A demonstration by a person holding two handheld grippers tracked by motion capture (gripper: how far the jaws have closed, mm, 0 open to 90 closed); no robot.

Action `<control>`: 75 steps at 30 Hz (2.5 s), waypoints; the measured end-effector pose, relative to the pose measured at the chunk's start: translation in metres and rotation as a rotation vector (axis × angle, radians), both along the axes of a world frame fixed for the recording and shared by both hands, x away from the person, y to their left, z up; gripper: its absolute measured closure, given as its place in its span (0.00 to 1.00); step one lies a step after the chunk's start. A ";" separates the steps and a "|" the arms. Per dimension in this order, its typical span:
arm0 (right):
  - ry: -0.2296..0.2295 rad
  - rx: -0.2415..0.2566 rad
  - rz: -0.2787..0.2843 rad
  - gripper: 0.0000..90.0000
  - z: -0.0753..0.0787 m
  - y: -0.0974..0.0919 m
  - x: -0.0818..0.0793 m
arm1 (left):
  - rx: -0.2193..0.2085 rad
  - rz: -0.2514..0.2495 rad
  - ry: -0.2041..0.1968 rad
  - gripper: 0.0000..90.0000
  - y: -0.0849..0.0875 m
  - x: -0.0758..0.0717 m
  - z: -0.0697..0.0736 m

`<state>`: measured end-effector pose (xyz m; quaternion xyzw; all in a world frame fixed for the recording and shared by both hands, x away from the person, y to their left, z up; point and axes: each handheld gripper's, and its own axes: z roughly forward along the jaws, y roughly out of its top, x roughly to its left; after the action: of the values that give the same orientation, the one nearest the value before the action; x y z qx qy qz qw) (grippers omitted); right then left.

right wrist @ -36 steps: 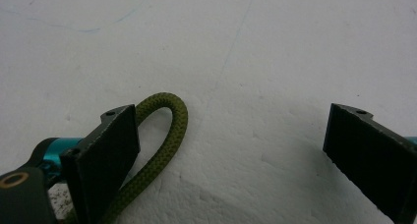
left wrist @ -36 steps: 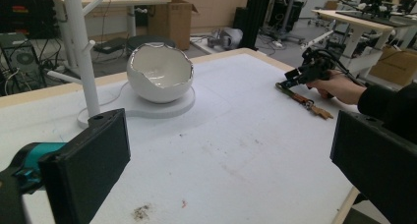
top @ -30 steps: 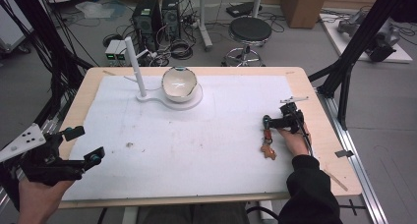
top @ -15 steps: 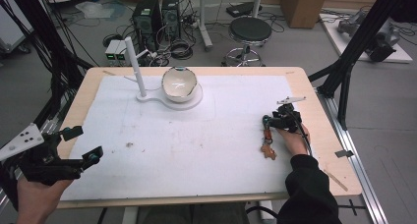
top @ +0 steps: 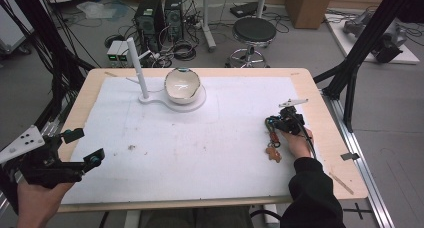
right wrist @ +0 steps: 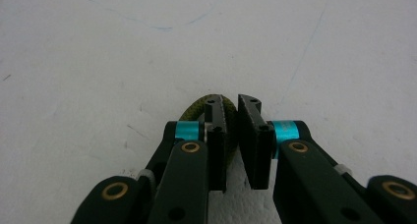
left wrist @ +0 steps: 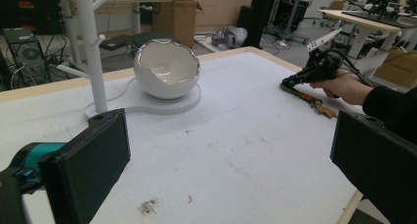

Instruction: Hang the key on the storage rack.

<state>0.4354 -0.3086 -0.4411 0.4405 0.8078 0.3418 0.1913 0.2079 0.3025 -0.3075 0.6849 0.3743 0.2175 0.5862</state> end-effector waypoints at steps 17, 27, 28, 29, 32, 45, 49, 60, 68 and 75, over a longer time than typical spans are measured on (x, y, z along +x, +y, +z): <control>-0.198 0.167 -0.013 0.92 0.049 -0.015 -0.037 | 0.016 0.010 0.000 0.02 -0.003 0.004 0.002; -0.385 0.242 0.010 0.93 0.098 -0.016 -0.080 | 0.012 0.020 -0.011 0.02 0.002 0.005 0.004; -0.385 0.242 0.010 0.93 0.098 -0.016 -0.080 | 0.007 0.022 -0.010 0.02 0.002 0.004 0.005; -0.418 0.247 0.022 0.93 0.111 -0.015 -0.088 | 0.008 0.020 -0.015 0.02 0.002 0.003 0.006; -0.436 0.251 0.026 0.93 0.121 -0.013 -0.092 | 0.007 0.014 -0.026 0.02 0.001 0.001 0.009; -0.432 0.206 0.092 0.93 0.181 0.003 -0.093 | 0.004 0.003 -0.031 0.02 0.002 -0.002 0.013; -0.414 0.192 0.115 0.93 0.195 0.011 -0.089 | -0.002 0.009 -0.028 0.02 0.006 -0.004 0.013; -0.386 0.179 0.174 0.93 0.214 0.043 -0.077 | 0.007 0.020 -0.035 0.02 0.014 -0.005 0.018; -0.355 0.177 0.271 0.93 0.226 0.094 -0.064 | 0.023 0.011 -0.034 0.02 0.018 -0.014 0.019; -0.334 0.168 0.341 0.93 0.238 0.133 -0.052 | 0.039 0.009 -0.047 0.02 0.020 -0.027 0.024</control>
<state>0.3835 -0.1754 -0.2031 0.2497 0.7964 0.5030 0.2245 0.1805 0.3230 -0.2838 0.6892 0.3592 0.2431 0.5804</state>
